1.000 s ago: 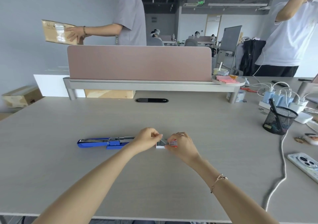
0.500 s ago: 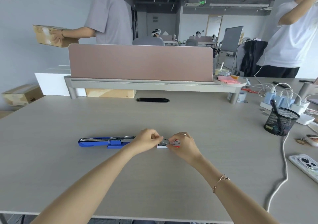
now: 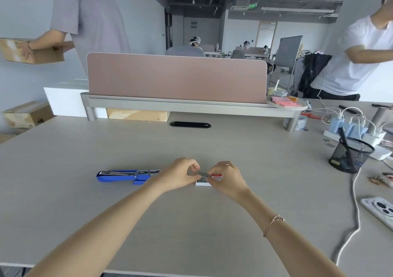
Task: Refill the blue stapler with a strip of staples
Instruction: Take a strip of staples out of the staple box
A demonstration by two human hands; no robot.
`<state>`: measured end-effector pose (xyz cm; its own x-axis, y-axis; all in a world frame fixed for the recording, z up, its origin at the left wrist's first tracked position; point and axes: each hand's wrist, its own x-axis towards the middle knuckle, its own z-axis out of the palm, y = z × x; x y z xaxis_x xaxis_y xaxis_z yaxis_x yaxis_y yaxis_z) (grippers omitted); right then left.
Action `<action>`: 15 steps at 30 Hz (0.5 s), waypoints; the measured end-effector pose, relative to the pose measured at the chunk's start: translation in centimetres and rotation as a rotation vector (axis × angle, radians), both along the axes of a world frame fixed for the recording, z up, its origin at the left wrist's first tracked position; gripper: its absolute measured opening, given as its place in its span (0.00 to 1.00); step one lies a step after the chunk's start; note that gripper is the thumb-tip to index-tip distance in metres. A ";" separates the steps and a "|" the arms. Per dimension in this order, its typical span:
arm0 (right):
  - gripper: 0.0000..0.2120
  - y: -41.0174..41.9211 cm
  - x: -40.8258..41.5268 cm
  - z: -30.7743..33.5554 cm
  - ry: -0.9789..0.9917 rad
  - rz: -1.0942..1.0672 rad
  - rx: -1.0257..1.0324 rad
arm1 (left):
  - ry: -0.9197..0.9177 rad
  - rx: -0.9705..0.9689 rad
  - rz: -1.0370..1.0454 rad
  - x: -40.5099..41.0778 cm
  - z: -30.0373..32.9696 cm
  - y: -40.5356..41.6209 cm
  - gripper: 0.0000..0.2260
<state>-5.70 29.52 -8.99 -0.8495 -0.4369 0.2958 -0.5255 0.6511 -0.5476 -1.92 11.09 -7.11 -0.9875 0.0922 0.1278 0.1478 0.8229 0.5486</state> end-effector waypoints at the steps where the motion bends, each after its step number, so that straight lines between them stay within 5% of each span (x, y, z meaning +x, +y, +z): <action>1: 0.06 -0.2 -0.1 0.1 0.004 0.007 -0.003 | 0.015 -0.050 -0.022 0.0 0.1 -0.3 0.07; 6: 0.07 -1.5 -0.6 0.5 -0.025 0.019 0.001 | 0.072 -0.204 -0.035 0.0 0.9 -2.0 0.07; 15: 0.08 -4.6 -1.0 2.0 -0.061 0.073 0.038 | 0.061 -0.182 0.018 0.1 1.7 -4.8 0.07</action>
